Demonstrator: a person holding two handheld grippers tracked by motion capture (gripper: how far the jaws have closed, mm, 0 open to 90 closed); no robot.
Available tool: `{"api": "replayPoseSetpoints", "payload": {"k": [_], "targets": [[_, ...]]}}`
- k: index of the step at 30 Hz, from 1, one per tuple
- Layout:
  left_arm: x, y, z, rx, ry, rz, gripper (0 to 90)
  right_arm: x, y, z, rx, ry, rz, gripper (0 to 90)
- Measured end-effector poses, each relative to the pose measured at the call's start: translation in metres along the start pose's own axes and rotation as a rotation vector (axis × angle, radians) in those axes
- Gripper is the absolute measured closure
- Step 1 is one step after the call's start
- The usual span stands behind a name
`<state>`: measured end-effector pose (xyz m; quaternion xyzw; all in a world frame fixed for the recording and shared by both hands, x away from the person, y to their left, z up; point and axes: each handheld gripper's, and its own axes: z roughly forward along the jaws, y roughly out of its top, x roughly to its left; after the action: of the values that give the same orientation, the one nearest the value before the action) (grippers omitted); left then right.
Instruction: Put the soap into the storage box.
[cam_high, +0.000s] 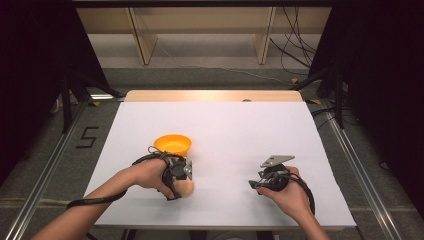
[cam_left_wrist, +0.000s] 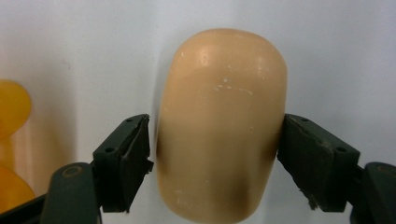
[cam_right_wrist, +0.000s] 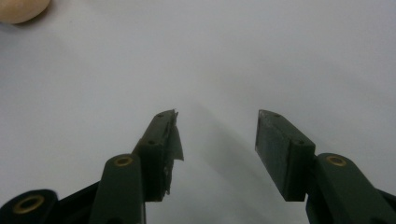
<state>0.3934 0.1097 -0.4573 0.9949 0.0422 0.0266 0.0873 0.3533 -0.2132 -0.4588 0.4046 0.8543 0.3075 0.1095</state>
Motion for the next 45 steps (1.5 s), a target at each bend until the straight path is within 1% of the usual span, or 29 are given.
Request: {"api": "replayPoseSetpoints", "payload": {"k": [1, 3, 8, 9, 10, 11, 13, 18, 20, 22, 24, 25, 26, 27, 30, 31, 32, 33, 34, 35, 36, 37, 39, 40, 41, 42, 43, 44, 45], "targets": [[-0.0002, 0.0003, 0.0003, 0.002, -0.006, -0.002, 27.0, 0.0002, 0.0, 0.0, 0.0, 0.001, 0.002, 48.8], [0.0004, 0.0009, 0.0009, 0.009, -0.004, 0.003, 27.3, 0.0005, 0.0001, -0.0004, 0.001, 0.003, 0.009, 48.9], [0.0004, 0.0021, 0.0024, 0.021, -0.019, 0.004, 28.1, 0.0002, 0.0002, 0.0003, 0.005, 0.002, 0.005, 48.7], [0.0004, 0.0022, 0.0029, 0.022, -0.021, 0.002, 28.4, 0.0011, 0.0005, -0.0002, 0.009, 0.006, 0.018, 48.7], [0.0005, 0.0021, 0.0032, 0.022, -0.022, 0.001, 29.0, 0.0014, 0.0003, 0.0004, 0.004, 0.006, 0.02, 48.6], [0.0014, 0.002, 0.0034, 0.025, -0.013, 0.011, 29.2, 0.0014, 0.0003, 0.0003, 0.005, 0.007, 0.019, 48.6], [0.001, 0.0012, 0.0046, 0.024, -0.021, 0.0, 30.0, 0.0012, 0.0001, 0.0003, 0.006, 0.007, 0.017, 48.5], [0.0015, 0.0009, 0.0052, 0.027, -0.028, -0.007, 30.8, 0.0013, 0.0003, 0.0005, 0.004, 0.006, 0.019, 48.4], [0.0018, 0.0012, 0.0054, 0.03, -0.031, -0.012, 31.0, 0.0013, 0.0002, 0.0007, 0.005, 0.006, 0.018, 48.3], [0.0021, 0.0015, 0.0057, 0.033, -0.032, -0.004, 31.1, 0.0014, 0.0002, 0.0008, 0.006, 0.009, 0.018, 48.2], [0.0026, 0.0018, 0.0064, 0.038, -0.037, -0.002, 31.1, 0.0004, -0.0002, 0.0013, 0.004, 0.002, -0.003, 48.1], [0.0027, 0.002, 0.0069, 0.038, -0.039, -0.009, 31.0, 0.0023, 0.0003, 0.0003, 0.016, 0.009, 0.032, 48.0], [0.0031, 0.0022, 0.0073, 0.041, -0.044, -0.015, 30.9, 0.0024, 0.0004, 0.0003, 0.014, 0.009, 0.034, 47.9], [0.0034, 0.0023, 0.0076, 0.042, -0.051, -0.021, 30.8, 0.0021, 0.0003, 0.0003, 0.014, 0.008, 0.032, 47.9], [0.0038, 0.0018, 0.0072, 0.038, -0.054, -0.014, 31.4, 0.0016, 0.0, 0.0006, 0.008, 0.004, 0.032, 47.7], [0.0043, 0.0013, 0.007, 0.037, -0.048, -0.013, 31.6, 0.0005, -0.0001, 0.0011, 0.0, 0.0, 0.016, 47.6], [0.0044, 0.0007, 0.0068, 0.034, -0.045, -0.022, 31.7, 0.0007, -0.0003, 0.001, 0.008, 0.003, 0.021, 47.5], [0.0041, -0.0002, 0.0069, 0.029, -0.052, -0.035, 31.9, 0.0, -0.0006, 0.0019, 0.006, 0.0, 0.009, 47.4], [0.0043, -0.001, 0.0066, 0.03, -0.055, -0.043, 31.9, 0.0, -0.0005, 0.0019, 0.009, 0.001, 0.007, 47.4], [0.0039, -0.0013, 0.0066, 0.03, -0.057, -0.047, 32.0, 0.0013, 0.0002, 0.0015, 0.013, 0.01, 0.024, 47.3], [0.0041, -0.0016, 0.0063, 0.03, -0.053, -0.043, 32.0, 0.0019, -0.0002, 0.0028, -0.002, 0.007, 0.029, 47.2], [0.004, -0.0019, 0.0062, 0.027, -0.044, -0.04, 32.0, 0.0011, 0.0003, 0.001, 0.018, 0.009, 0.014, 47.2], [0.0027, -0.0027, 0.0062, 0.025, -0.052, -0.059, 32.1, 0.0011, -0.0002, 0.002, 0.007, 0.007, 0.014, 47.1], [0.0033, -0.0028, 0.0059, 0.023, -0.04, -0.05, 32.1, 0.0013, -0.0001, 0.0022, 0.006, 0.005, 0.021, 47.0], [0.0025, -0.0032, 0.0059, 0.025, -0.048, -0.063, 32.1, 0.0017, 0.0002, 0.0014, 0.014, 0.009, 0.031, 47.0], [0.002, -0.0035, 0.0058, 0.028, -0.054, -0.071, 32.2, 0.0012, 0.0, 0.0012, 0.021, 0.003, 0.028, 46.9], [0.0016, -0.0036, 0.0058, 0.027, -0.053, -0.074, 32.2, 0.0015, 0.0, 0.0011, 0.023, 0.004, 0.034, 46.8], [0.0008, -0.0038, 0.0058, 0.027, -0.053, -0.081, 32.2, 0.0005, 0.0001, 0.0014, 0.013, 0.004, 0.016, 46.8], [0.0014, -0.0037, 0.0055, 0.027, -0.035, -0.069, 32.2, 0.0, -0.0002, 0.0019, 0.01, 0.001, 0.007, 46.7]]}}
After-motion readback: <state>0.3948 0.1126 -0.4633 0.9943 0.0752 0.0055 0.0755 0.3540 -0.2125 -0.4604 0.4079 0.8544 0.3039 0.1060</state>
